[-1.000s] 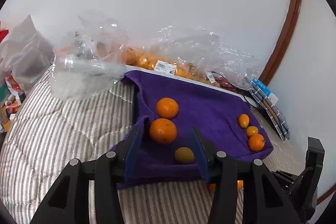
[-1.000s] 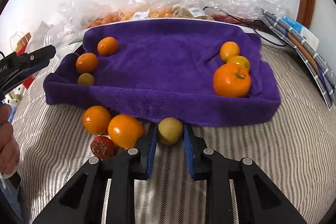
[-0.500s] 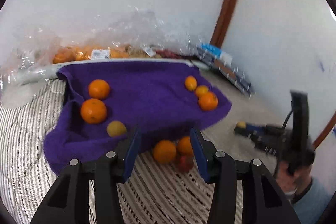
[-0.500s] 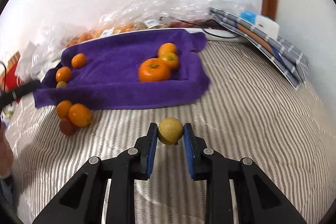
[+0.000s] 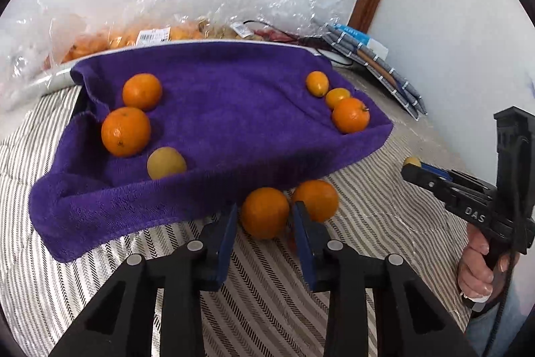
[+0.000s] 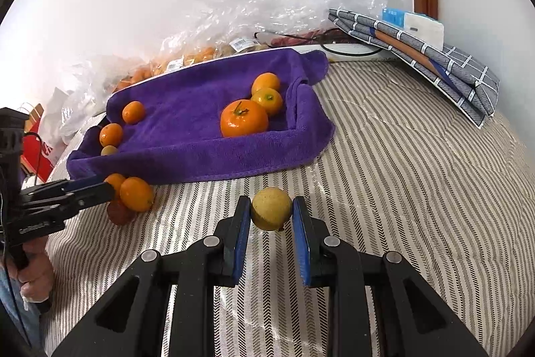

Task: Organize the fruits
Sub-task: 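Grasp an orange on the bed with the left tool, then carry the held orange and yellow-green fruit over the towel with both tools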

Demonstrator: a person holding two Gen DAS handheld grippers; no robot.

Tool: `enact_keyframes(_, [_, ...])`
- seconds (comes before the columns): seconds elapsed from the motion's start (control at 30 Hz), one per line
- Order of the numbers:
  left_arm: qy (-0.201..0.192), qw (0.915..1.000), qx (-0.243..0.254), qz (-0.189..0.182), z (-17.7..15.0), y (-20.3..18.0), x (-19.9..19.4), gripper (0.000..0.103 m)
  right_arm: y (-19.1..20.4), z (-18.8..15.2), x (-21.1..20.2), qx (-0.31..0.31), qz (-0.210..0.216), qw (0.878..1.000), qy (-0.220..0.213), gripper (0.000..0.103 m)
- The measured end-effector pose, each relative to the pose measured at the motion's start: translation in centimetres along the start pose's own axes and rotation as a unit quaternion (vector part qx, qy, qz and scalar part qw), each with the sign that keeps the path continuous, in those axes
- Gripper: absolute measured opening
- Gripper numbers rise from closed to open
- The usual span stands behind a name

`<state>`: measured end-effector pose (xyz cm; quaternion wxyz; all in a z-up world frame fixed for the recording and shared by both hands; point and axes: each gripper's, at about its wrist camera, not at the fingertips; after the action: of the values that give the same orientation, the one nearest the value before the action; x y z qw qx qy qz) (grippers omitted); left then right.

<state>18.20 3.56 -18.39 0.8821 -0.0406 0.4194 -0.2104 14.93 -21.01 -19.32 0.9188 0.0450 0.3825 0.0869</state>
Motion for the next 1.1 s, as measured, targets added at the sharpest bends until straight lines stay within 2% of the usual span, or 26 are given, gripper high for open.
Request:
enact_keyframes(0.17, [0.008,1.0000,-0.006,-0.002,0.3,-0.2,0.9,0.031,-0.2,0.0,0.0,0.006,0.007,1.000,-0.001,0.025])
enact_keyframes(0.33, [-0.001,1.0000,-0.003,-0.002,0.3,-0.4,0.6,0.030,-0.4,0.0,0.1,0.012,0.010,1.000,-0.001,0.025])
enact_keyframes(0.77, [-0.044,0.9988,-0.013,-0.017,0.7,-0.2,-1.7,0.030,-0.4,0.0,-0.2,0.011,0.004,1.000,-0.006,0.025])
enact_keyframes(1.0, [-0.076,0.9961,-0.034,-0.031,1.0,0.8,-3.4,0.030,-0.5,0.0,-0.4,0.013,0.002,1.000,-0.011,0.025])
enact_keyframes(1.1, [-0.086,0.9953,-0.039,-0.023,1.0,1.1,-3.8,0.030,-0.4,-0.1,-0.4,0.011,-0.001,1.000,-0.010,0.025])
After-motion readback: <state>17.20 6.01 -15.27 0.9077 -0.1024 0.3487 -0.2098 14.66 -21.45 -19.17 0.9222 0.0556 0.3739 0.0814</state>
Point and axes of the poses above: each gripper's, at about its wrist camera, not at the fingertips, and x roughly the way its jaws point, y to its left, z to its top, and after that the axes turned 2 degrees about -x, right-handed
